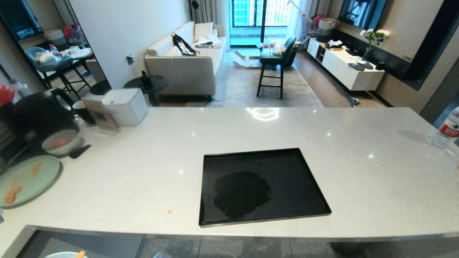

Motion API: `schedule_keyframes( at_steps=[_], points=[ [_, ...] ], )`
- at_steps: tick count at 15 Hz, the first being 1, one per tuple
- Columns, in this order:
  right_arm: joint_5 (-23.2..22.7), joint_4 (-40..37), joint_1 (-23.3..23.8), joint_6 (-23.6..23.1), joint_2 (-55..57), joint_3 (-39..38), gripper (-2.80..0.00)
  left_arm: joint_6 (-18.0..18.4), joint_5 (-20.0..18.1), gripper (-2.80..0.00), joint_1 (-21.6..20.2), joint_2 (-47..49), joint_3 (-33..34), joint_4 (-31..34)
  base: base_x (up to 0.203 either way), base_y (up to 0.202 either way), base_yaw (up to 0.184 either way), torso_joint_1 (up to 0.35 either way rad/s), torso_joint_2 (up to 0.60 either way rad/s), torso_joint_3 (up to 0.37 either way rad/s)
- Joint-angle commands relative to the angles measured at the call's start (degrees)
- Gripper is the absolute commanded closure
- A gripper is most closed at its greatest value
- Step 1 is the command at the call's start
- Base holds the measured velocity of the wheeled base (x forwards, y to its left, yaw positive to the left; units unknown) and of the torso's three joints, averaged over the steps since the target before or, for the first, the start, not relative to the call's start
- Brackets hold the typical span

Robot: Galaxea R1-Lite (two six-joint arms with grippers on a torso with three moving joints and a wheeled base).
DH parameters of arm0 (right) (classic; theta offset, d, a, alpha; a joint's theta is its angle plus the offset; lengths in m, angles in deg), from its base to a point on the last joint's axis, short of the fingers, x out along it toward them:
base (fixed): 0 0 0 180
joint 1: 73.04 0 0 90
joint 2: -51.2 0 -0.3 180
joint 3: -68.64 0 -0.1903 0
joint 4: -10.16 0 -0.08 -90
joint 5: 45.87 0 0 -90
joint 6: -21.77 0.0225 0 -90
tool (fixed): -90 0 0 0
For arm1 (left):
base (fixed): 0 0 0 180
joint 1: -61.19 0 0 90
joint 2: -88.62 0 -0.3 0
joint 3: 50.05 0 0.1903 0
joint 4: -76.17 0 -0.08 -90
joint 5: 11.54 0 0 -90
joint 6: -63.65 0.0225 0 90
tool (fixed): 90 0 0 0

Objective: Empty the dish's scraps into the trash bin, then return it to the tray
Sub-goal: Move the bowl over the trash can

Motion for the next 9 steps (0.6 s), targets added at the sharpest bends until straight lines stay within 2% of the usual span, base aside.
schedule_keyframes(
  at_steps=[1, 7, 9],
  points=[
    [0.02, 0.02, -0.01, 0.01, -0.02, 0.01, 0.00, -0.04, 0.02, 0.00, -0.11, 0.10, -0.01, 0.31, 0.000, 0.000, 0.000, 0.000, 0.00, 0.000],
    [0.02, 0.02, -0.01, 0.01, -0.02, 0.01, 0.00, -0.04, -0.07, 0.00, 0.07, 0.10, 0.08, 0.41, 0.000, 0.000, 0.000, 0.000, 0.00, 0.000],
    [0.02, 0.02, -0.01, 0.01, -0.02, 0.01, 0.00, -1.10, -0.07, 0.00, 0.42, 0.13, 0.42, 0.40, 0.000, 0.000, 0.000, 0.000, 0.00, 0.000]
  ],
)
